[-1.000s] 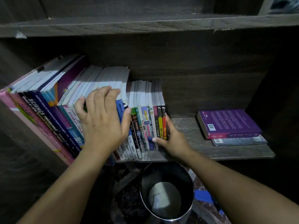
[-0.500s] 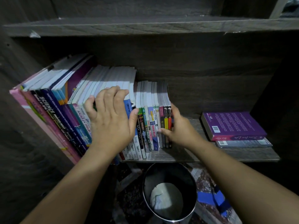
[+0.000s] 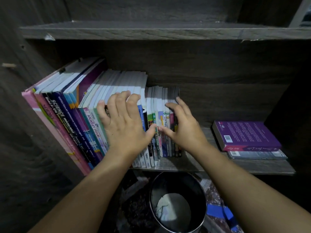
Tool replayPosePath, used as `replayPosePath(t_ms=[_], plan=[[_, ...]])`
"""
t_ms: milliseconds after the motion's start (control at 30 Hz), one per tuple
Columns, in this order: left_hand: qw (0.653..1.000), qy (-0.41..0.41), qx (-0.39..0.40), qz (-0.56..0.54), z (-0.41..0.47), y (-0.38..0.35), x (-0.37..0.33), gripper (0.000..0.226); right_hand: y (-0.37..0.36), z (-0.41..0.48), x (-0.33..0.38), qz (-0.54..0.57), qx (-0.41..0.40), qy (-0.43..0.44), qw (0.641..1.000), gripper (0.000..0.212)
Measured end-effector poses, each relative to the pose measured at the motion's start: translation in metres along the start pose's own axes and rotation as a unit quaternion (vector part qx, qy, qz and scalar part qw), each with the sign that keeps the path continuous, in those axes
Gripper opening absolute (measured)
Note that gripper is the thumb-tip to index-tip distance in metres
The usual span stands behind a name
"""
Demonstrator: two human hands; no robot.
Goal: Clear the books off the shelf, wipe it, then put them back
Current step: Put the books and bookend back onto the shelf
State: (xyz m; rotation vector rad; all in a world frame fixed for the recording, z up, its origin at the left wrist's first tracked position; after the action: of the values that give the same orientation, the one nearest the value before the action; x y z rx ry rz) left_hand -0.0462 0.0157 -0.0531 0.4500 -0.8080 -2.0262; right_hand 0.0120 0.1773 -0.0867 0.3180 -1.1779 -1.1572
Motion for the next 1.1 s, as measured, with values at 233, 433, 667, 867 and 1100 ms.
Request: replayPosePath(t_ms=[233, 433, 667, 867, 1100], plan=[[0.999, 0.036, -0.010, 0.017, 0.002, -0.004, -0.011, 0.095, 0.014, -0.004, -0.008, -0.006, 0.083, 0.030, 0.996, 0.088], [0.999, 0.035, 0.009, 0.005, 0.002, -0.005, -0.011, 0.097, 0.014, -0.005, -0.008, -0.011, 0.059, 0.023, 0.998, 0.085], [0.998, -0.021, 0.058, 0.029, -0.001, 0.006, 0.000, 0.114, -0.002, -0.001, 0.007, -0.043, -0.015, -0.018, 0.999, 0.076], [0.987, -0.064, 0.110, 0.100, 0.003, 0.016, 0.006, 0.126, -0.003, 0.000, 0.008, -0.054, 0.010, -0.020, 0.998, 0.082], [0.988, -0.066, 0.103, 0.097, 0.002, 0.017, 0.011, 0.127, -0.014, -0.003, 0.007, -0.043, -0.024, -0.010, 0.999, 0.090]])
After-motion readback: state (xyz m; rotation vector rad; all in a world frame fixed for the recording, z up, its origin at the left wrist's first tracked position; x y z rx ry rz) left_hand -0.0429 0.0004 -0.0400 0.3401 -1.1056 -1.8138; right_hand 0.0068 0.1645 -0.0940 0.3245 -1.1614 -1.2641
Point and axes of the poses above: each hand's wrist, its own z-axis towards the middle knuckle, its own y-axis out of the back of the hand, x = y × z, the point moved 2 cm from there along z, towards the middle knuckle
